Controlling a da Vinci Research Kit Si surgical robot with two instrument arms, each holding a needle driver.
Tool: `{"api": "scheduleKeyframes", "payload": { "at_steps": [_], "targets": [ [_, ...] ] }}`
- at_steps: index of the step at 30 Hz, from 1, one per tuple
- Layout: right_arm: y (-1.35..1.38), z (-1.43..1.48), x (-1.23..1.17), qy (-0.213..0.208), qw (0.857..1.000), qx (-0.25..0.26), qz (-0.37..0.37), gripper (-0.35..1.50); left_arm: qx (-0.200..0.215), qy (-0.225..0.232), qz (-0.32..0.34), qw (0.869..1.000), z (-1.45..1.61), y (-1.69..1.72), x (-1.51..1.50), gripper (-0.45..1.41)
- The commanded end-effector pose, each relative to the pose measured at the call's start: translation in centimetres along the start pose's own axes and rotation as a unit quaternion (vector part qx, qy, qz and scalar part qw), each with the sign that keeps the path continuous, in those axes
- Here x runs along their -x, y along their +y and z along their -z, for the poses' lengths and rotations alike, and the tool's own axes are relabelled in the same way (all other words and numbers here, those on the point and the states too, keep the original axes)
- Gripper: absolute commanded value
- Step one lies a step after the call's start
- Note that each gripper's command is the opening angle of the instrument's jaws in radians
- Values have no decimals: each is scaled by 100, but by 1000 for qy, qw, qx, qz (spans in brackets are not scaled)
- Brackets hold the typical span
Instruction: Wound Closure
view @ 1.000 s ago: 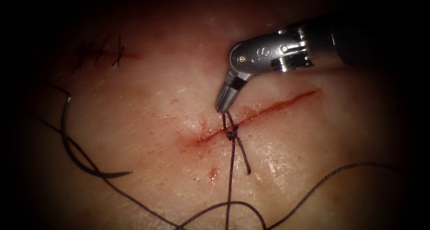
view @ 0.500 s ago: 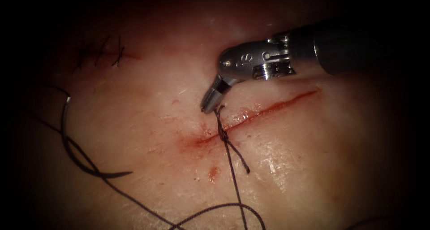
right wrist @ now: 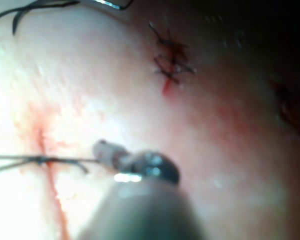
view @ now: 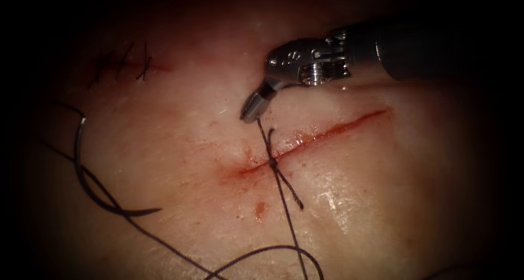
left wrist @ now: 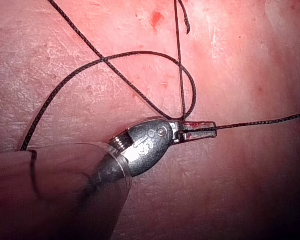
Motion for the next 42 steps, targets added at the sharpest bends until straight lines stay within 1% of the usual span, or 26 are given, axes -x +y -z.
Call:
{"api": "scheduleKeyframes", "payload": {
  "at_steps": [1,5,8,11,12,13,14,15,16,17,19,22,26,29,33,36,38,40,42],
  "targets": [
    [7,-5,0,-4,1000,8,-5,-35,0,0,5,1000,-4,12,13,-45],
    [9,-3,0,-4,1000,8,-4,-35,0,0,6,1000,-7,10,12,-45],
    [6,-6,0,-12,1000,-6,-3,-35,2,2,9,1000,-9,8,6,-45],
    [-7,-10,-2,10,1000,-24,-1,-35,7,5,21,1000,-10,1,-13,-45],
    [-10,-10,-2,16,1000,-14,-1,-35,9,6,17,1000,-10,-1,-19,-45],
    [-14,-10,-2,21,1000,-5,-1,-30,12,8,15,1000,-10,-3,-26,-45],
    [-17,-10,-4,28,1000,12,-2,36,12,8,12,1000,-10,-6,-32,-45],
    [-19,-10,-5,37,999,32,-4,86,12,8,9,1000,-11,-8,-38,-45],
    [-21,-8,-6,49,997,60,-5,125,13,9,7,1000,-12,-12,-46,-45],
    [-23,-5,-8,60,994,91,2,138,12,9,3,1000,-12,-14,-52,-45],
    [-27,3,-11,66,992,105,2,141,13,9,0,1000,-14,-20,-64,-45],
    [-34,21,-17,73,991,115,-3,136,13,11,-10,1000,-17,-28,-86,-45],
    [-41,48,-23,82,987,140,-8,136,16,12,-23,1000,-19,-37,-114,-45],
    [-50,74,-26,92,983,157,-18,135,19,13,-32,999,-18,-44,-133,-45],
    [-65,113,-26,99,978,182,-15,131,22,14,-37,999,-18,-51,-147,-45],
    [-71,134,-23,107,973,201,-27,131,22,14,-40,999,-18,-55,-154,-45],
    [-78,136,-20,118,970,209,-36,135,21,15,-42,999,-19,-58,-161,-45],
    [-89,131,-18,138,968,206,-43,135,22,15,-45,999,-19,-61,-168,-45],
    [-100,121,-16,162,966,198,-47,130,24,16,-49,998,-18,-65,-177,-45]
  ]
}}
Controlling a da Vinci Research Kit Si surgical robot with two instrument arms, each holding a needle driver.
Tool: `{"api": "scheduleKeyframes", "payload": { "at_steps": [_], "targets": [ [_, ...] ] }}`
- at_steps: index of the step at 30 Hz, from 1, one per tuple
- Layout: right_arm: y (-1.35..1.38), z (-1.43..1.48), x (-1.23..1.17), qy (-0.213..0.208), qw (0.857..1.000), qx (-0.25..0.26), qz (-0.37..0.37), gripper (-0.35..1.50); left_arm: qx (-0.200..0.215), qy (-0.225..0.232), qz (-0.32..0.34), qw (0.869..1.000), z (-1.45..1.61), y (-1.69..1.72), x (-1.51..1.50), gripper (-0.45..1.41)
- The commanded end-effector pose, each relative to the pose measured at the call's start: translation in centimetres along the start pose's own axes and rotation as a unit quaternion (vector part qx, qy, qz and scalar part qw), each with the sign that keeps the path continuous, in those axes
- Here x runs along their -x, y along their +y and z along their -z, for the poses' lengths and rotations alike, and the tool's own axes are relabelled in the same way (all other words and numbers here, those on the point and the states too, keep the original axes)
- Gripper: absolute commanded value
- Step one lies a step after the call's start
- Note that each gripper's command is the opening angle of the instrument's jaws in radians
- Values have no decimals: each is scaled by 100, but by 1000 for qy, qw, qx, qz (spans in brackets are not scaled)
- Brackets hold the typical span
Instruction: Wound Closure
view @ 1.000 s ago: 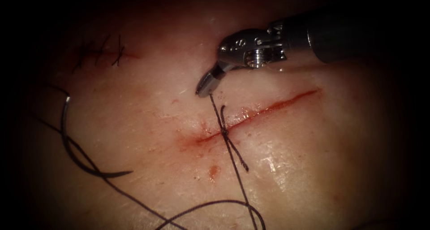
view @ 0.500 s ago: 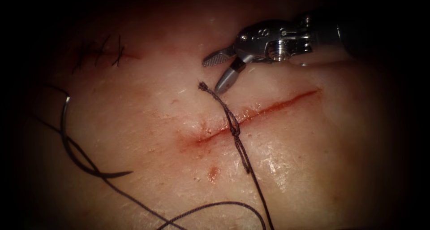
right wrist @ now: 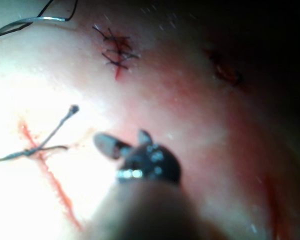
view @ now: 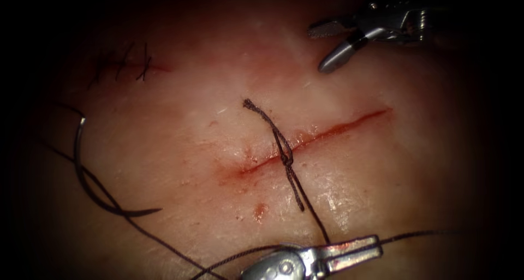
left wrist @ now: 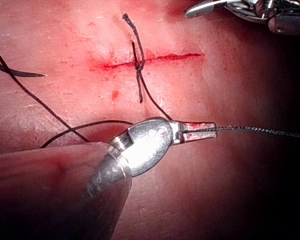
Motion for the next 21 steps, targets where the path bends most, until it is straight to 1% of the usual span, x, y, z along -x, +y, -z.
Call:
{"api": "scheduleKeyframes", "payload": {
  "at_steps": [1,6,10,13,16,21],
  "targets": [
    [-21,-15,12,17,1000,-9,-11,128,1,0,2,1000,-2,6,6,-45],
    [-64,-31,22,48,999,2,-21,123,4,1,-11,1000,7,-6,-22,-45],
    [-92,-47,31,74,997,-1,-35,109,5,2,-18,1000,11,-15,-39,-45],
    [-109,-59,38,103,993,-5,-52,99,5,2,-20,1000,10,-19,-46,-45],
    [-123,-69,42,114,992,-5,-53,93,4,3,-22,1000,7,-22,-49,-45],
    [-140,-79,32,137,989,-6,-62,83,6,4,-21,1000,-2,-29,-47,-45]
  ]
}}
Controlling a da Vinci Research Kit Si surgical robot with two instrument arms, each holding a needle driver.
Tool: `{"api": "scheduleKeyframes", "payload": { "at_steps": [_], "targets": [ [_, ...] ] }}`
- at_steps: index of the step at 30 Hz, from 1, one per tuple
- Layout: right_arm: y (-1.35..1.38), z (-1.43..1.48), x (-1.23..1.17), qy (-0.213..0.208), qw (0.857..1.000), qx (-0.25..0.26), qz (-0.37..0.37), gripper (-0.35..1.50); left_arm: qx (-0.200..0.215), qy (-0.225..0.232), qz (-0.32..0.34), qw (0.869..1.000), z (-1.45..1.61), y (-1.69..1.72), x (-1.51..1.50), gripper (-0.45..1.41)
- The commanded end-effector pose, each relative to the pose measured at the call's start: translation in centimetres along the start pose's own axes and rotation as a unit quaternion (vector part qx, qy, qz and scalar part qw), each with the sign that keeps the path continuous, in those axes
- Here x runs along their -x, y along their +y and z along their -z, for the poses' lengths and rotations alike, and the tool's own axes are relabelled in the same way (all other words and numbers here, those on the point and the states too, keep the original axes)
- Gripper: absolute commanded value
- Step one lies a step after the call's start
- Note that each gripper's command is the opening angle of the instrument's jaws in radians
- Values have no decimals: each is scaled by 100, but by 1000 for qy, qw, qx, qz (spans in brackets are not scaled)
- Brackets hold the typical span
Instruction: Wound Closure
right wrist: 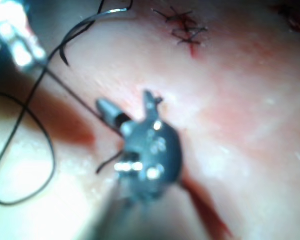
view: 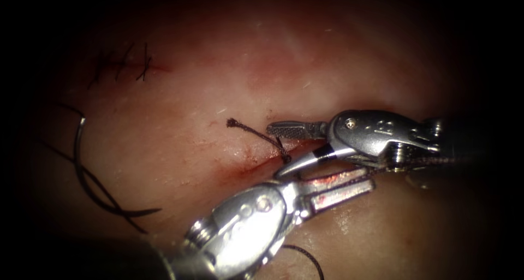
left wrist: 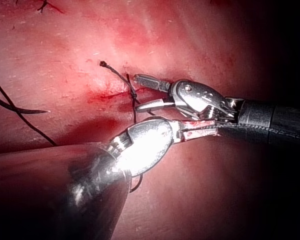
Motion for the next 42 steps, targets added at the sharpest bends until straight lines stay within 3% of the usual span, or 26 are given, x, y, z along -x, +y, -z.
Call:
{"api": "scheduleKeyframes", "payload": {
  "at_steps": [1,3,6,8,21,24,28,33,42],
  "targets": [
    [-11,-16,7,0,1000,-9,-2,78,0,0,3,1000,-5,4,13,-45],
    [-16,-26,14,-4,1000,-19,1,62,1,0,3,1000,-7,0,15,-45],
    [-20,-37,24,-14,999,-47,3,5,4,1,3,1000,-7,-6,18,-45],
    [-21,-41,28,-18,998,-59,2,-8,7,3,3,1000,-4,-11,19,-45],
    [-22,-46,52,-34,992,-121,5,-22,12,-6,3,1000,7,-67,36,-45],
    [-22,-46,54,-16,989,-149,2,-35,24,-4,1,1000,10,-86,47,-45],
    [-22,-46,55,22,979,-191,-59,-35,37,-5,8,999,15,-106,62,-45],
    [-20,-45,55,29,969,-228,-91,-35,54,-11,16,998,23,-117,74,-45],
    [-23,-26,57,97,953,-249,-143,-35,94,-16,16,995,42,-132,82,-45]
  ]
}}
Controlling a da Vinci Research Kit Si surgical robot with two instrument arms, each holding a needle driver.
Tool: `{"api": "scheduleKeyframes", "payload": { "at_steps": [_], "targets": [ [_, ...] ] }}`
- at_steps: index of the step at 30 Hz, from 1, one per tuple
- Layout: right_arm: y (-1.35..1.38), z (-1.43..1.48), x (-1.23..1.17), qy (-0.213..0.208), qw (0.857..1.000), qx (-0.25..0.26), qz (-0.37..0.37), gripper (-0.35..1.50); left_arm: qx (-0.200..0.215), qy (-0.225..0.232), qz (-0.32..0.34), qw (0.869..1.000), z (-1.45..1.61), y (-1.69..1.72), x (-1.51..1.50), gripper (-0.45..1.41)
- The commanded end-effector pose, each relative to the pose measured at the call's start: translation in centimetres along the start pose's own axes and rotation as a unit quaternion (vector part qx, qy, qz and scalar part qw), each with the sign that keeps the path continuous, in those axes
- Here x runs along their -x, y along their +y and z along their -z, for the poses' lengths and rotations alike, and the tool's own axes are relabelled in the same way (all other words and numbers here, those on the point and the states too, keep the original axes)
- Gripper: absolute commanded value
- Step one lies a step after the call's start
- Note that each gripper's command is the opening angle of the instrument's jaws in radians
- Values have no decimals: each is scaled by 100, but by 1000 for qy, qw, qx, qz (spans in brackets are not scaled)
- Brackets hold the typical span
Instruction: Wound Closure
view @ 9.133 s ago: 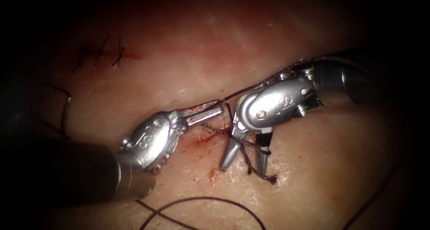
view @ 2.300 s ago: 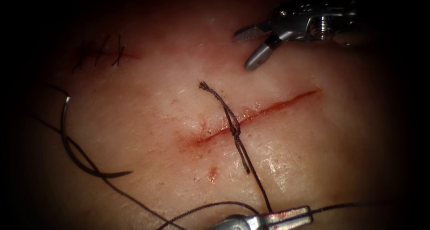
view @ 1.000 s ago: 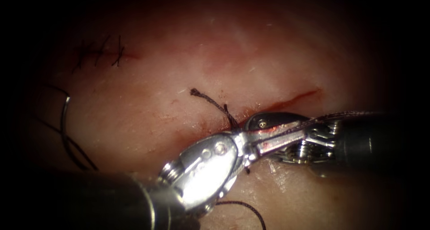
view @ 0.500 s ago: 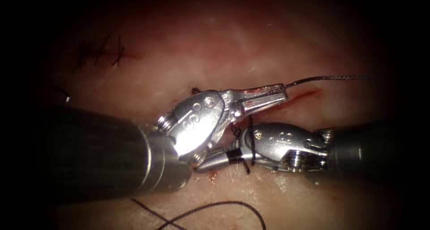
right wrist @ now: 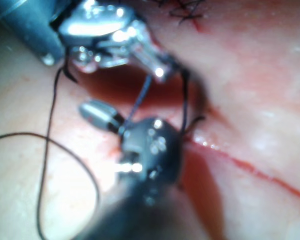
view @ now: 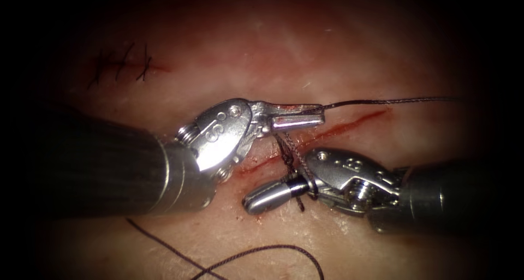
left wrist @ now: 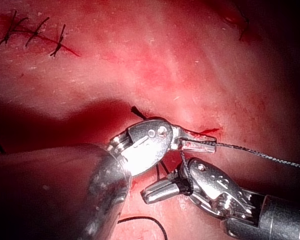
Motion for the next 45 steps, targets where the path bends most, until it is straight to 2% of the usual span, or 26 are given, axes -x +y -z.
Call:
{"api": "scheduleKeyframes", "payload": {
  "at_steps": [1,8,11,19,28,34,37,41,45],
  "targets": [
    [-3,-3,10,18,1000,-7,-13,-35,4,2,1,1000,-2,4,12,-45],
    [-12,10,17,82,995,-27,-51,-35,33,1,-12,999,8,-1,45,-45],
    [-12,10,16,112,991,-9,-67,-35,40,3,-19,999,7,-3,63,-45],
    [-14,14,16,156,983,24,-94,-35,62,41,-41,996,17,-16,104,-45],
    [-5,37,14,205,972,68,-91,-35,71,85,-62,992,33,-4,93,-45],
    [-4,39,16,237,962,95,-92,-35,57,92,-69,992,30,5,91,-45],
    [-2,39,20,249,958,104,-94,-35,7,108,-59,992,30,11,93,-45],
    [2,41,26,255,956,111,-98,-35,-8,113,-54,992,28,23,96,-45],
    [5,45,28,256,955,113,-95,-35,-49,123,-47,990,30,30,95,-45]
  ]
}}
